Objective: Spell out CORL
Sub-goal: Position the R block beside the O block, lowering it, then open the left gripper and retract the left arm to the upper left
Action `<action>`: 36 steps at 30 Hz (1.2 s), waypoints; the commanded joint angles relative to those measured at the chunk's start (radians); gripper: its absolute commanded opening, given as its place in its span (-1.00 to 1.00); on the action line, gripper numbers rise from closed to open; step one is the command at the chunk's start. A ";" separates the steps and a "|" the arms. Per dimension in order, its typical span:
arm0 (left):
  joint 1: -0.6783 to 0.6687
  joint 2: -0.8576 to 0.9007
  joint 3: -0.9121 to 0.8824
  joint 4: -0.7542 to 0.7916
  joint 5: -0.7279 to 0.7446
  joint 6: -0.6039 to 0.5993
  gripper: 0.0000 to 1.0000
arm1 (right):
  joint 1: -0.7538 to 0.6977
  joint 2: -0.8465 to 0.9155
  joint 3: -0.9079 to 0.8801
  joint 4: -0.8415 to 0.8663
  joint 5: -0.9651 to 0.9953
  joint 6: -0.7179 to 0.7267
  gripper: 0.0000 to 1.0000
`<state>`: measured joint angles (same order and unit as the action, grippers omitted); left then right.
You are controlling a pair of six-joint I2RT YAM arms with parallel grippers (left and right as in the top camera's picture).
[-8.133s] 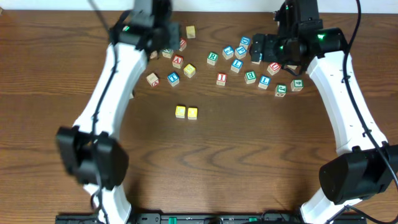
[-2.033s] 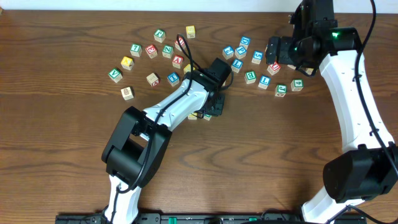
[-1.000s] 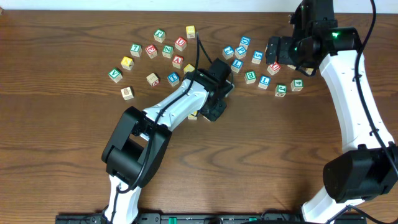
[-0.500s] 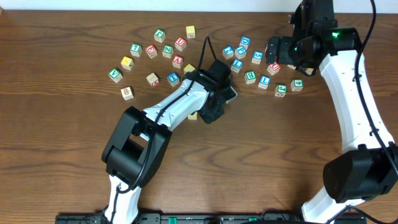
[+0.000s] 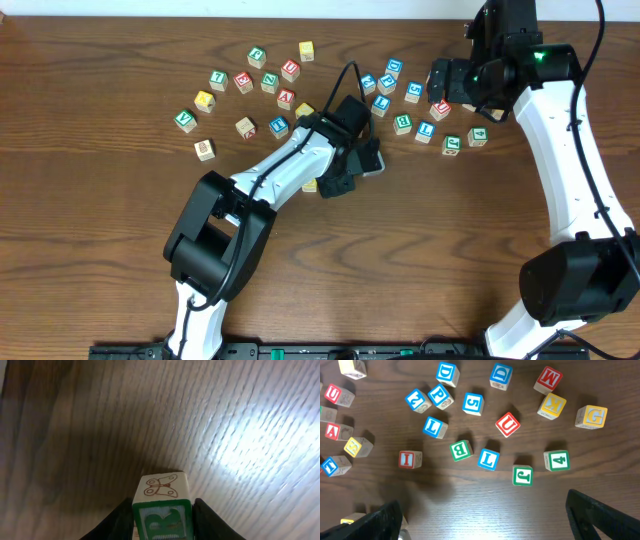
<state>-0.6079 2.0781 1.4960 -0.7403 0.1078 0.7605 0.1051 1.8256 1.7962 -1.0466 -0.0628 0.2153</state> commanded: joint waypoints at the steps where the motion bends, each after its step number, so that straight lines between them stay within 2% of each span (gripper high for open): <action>1: 0.004 0.013 0.009 -0.006 -0.045 0.108 -0.25 | 0.001 0.000 0.000 0.002 0.008 -0.014 0.99; 4: 0.009 0.013 0.009 -0.006 -0.049 0.126 -0.24 | 0.001 0.000 0.000 0.002 0.008 -0.014 0.99; 7: 0.015 0.013 0.009 -0.006 -0.049 0.126 -0.04 | 0.001 0.000 0.000 0.002 0.008 -0.014 0.98; 11: 0.016 0.013 0.009 -0.006 -0.048 0.126 0.10 | 0.001 0.000 0.000 0.002 0.008 -0.014 0.99; 16: 0.013 0.003 0.011 -0.006 -0.047 0.121 0.15 | 0.001 0.000 0.000 0.002 0.008 -0.014 0.98; 20: 0.013 -0.043 0.022 -0.004 -0.007 0.070 0.21 | 0.001 0.000 0.000 0.002 0.008 -0.014 0.98; 21: 0.013 -0.060 0.023 0.002 0.007 0.055 0.68 | 0.001 0.000 0.000 0.002 0.008 -0.014 0.99; 25: 0.014 -0.136 0.023 0.047 0.015 -0.045 0.70 | 0.001 0.000 0.000 0.002 0.008 -0.014 0.98; 26: 0.014 -0.155 0.023 0.056 0.015 -0.067 0.95 | 0.001 0.000 0.000 0.002 0.008 -0.014 0.98; 32: 0.036 -0.262 0.023 0.081 0.015 -0.243 0.95 | 0.001 0.000 0.000 0.002 0.008 -0.014 0.98; 36: 0.077 -0.329 0.023 0.078 0.015 -0.424 0.95 | 0.001 0.000 0.000 0.002 0.008 -0.014 0.98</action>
<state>-0.5644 1.7905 1.5002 -0.6575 0.1104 0.5182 0.1051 1.8256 1.7962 -1.0466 -0.0628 0.2153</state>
